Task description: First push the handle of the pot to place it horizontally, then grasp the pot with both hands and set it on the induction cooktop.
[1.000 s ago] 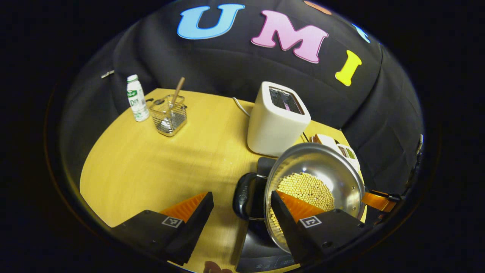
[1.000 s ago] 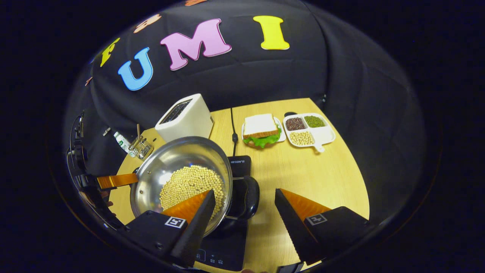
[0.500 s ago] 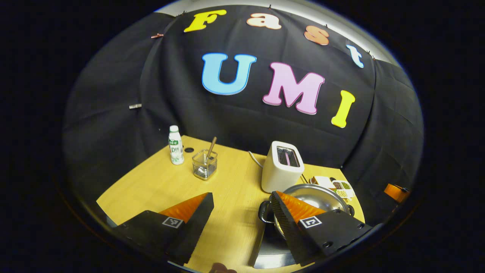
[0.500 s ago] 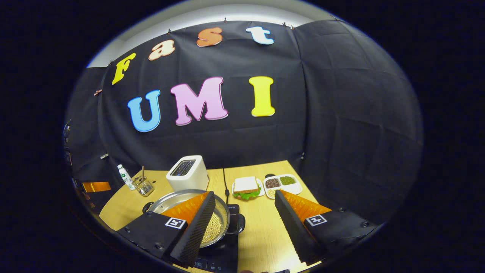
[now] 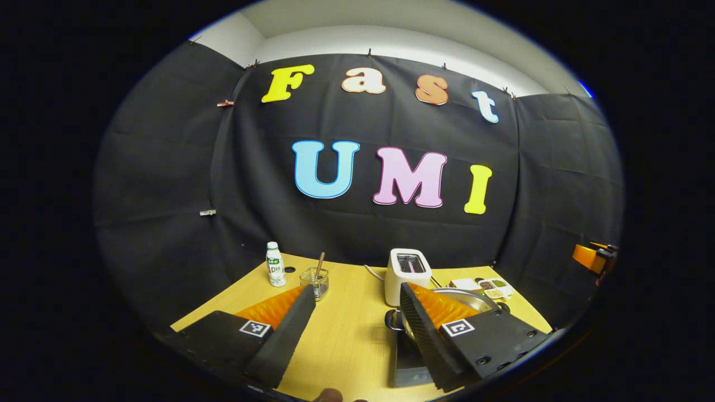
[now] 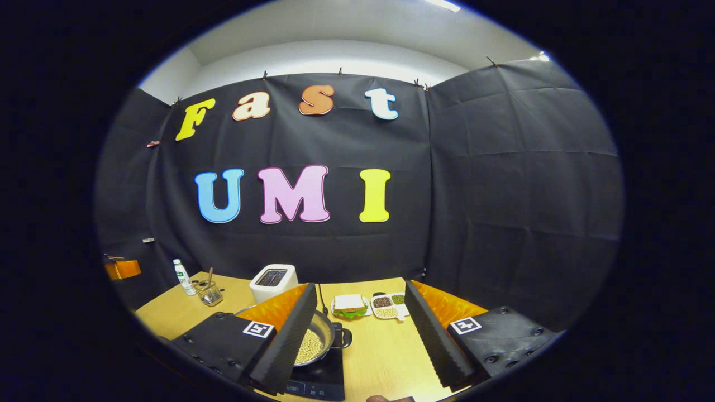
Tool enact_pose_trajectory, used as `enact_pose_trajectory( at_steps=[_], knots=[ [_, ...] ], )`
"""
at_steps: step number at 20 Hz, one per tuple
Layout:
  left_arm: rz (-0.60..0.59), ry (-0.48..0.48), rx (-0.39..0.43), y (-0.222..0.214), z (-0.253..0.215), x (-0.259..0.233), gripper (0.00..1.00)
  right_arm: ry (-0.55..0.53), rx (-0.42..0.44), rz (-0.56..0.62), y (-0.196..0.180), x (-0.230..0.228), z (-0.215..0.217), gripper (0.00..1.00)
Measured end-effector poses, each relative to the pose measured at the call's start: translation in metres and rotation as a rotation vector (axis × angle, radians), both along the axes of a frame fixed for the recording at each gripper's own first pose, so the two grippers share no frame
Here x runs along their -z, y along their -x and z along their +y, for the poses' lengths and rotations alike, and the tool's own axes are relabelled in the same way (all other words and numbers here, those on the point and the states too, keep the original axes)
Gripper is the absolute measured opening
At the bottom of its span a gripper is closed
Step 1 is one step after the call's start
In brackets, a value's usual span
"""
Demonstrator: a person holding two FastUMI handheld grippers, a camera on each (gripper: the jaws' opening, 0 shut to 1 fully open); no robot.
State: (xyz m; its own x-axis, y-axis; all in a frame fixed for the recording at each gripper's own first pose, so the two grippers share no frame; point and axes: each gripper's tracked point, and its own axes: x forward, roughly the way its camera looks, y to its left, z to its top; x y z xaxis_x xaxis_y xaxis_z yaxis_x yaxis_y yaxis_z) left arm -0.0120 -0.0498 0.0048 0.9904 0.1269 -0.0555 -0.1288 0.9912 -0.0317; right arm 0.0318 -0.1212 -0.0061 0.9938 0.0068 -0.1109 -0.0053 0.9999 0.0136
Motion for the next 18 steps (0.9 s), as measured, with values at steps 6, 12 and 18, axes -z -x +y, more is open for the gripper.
enact_pose_trajectory(
  at_steps=[6, 12, 18],
  knots=[
    [-0.055, -0.028, -0.080, 0.048, 0.016, 0.001, 0.96, -0.025, -0.018, -0.037, 0.041, -0.005, 0.020, 0.98],
    [-0.043, -0.018, -0.167, 0.075, 0.039, 0.016, 0.95, -0.019, -0.018, -0.006, 0.052, 0.015, 0.026, 0.98],
    [-0.042, 0.014, -0.153, 0.075, 0.044, 0.022, 0.96, -0.027, -0.020, -0.034, 0.043, 0.006, 0.041, 0.98]
  ],
)
